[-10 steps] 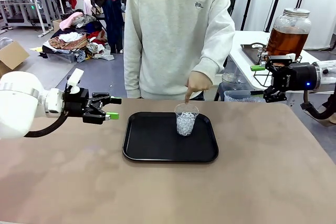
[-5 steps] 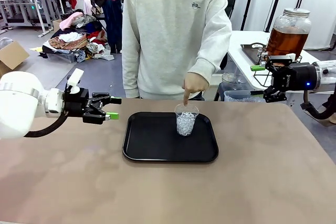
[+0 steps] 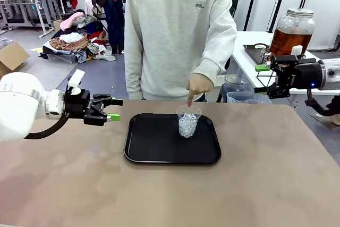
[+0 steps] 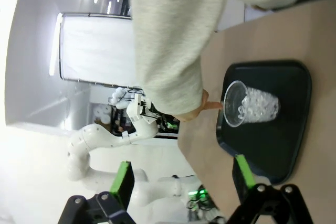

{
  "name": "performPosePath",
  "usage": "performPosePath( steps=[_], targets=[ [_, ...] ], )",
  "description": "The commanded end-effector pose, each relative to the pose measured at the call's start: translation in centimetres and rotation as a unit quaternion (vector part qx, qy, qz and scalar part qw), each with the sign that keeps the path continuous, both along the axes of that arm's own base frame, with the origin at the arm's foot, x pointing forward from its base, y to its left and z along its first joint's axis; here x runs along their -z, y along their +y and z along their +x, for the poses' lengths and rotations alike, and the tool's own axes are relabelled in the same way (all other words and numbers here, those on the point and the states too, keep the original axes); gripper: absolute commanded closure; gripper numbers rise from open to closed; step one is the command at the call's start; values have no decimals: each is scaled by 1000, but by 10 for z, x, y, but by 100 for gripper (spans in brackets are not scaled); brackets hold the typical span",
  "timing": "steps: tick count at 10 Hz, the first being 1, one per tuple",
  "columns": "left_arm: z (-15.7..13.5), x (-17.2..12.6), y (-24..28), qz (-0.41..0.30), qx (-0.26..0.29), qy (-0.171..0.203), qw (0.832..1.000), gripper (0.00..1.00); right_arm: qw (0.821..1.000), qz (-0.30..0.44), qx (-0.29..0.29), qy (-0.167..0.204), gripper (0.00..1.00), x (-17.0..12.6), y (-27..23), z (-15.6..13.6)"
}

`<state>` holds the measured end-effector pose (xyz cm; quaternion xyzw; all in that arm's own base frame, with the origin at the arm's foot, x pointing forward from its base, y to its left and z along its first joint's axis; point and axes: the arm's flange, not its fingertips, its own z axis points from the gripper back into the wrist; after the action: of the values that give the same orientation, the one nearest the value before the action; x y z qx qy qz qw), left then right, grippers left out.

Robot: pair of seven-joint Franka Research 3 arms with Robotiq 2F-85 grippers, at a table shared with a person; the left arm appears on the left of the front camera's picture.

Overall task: Pour the drink into the iced cup.
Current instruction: Pick up the iced cup indicated by the human and present it to them.

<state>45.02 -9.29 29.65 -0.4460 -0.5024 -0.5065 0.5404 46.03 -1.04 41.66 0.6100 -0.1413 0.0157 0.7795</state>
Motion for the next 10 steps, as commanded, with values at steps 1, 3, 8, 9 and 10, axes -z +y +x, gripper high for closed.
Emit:
performPosePath(
  steps=[1,3,8,9,10],
  targets=[
    [0,-1,0,-1,1,-3,1000,0,992,-22,-38,-120,0,0,-6,3],
    [0,-1,0,-1,1,-3,1000,0,977,-56,-72,-193,0,0,-8,9],
    [0,-1,0,-1,1,-3,1000,0,976,-69,-82,-191,0,-3,-3,8],
    [0,-1,0,-1,1,-3,1000,0,976,-69,-82,-191,0,-3,-3,8],
    [0,-1,0,-1,1,-3,1000,0,976,-69,-82,-191,0,-3,-3,8]
  ],
)
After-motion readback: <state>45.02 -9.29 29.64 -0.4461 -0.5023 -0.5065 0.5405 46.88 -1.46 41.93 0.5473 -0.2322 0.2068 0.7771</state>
